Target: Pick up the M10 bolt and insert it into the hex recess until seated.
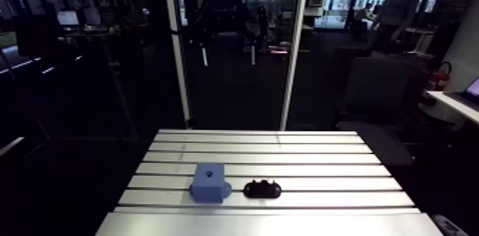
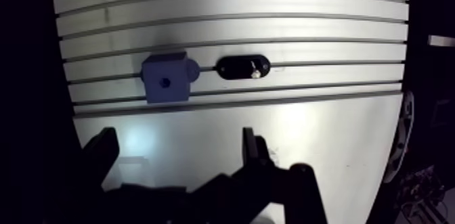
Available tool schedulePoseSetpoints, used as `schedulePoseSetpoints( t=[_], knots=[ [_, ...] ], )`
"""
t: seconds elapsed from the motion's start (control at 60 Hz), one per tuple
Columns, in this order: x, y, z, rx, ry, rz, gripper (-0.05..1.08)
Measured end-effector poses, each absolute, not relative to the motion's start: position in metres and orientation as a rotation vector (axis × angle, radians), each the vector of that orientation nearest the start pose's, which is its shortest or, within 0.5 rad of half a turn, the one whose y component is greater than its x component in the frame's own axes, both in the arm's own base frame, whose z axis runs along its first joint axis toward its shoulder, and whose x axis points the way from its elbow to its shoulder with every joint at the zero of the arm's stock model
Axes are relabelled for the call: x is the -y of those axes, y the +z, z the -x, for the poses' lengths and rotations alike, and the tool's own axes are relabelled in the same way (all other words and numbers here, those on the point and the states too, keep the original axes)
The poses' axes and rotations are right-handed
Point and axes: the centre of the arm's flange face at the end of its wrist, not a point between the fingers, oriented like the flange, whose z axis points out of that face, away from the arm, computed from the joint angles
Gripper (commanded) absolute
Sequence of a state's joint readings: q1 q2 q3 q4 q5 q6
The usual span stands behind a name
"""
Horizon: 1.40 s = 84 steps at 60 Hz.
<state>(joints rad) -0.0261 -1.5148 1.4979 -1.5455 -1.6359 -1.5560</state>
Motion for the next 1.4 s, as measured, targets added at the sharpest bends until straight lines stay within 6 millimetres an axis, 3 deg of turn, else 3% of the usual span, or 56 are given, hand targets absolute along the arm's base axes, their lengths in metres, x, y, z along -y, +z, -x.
schedulePoseSetpoints(
  t=[0.333,0.85,1.1,1.4],
  knots=[
    [0.147,0.481,0.551,-3.122,0.08,0.043,0.01],
    [0.153,0.475,0.553,-3.116,0.079,0.066,0.01],
    [0.141,0.455,0.539,-3.135,0.112,0.167,0.01],
    [0.099,0.427,0.516,-3.187,0.16,0.357,0.01]
  ],
)
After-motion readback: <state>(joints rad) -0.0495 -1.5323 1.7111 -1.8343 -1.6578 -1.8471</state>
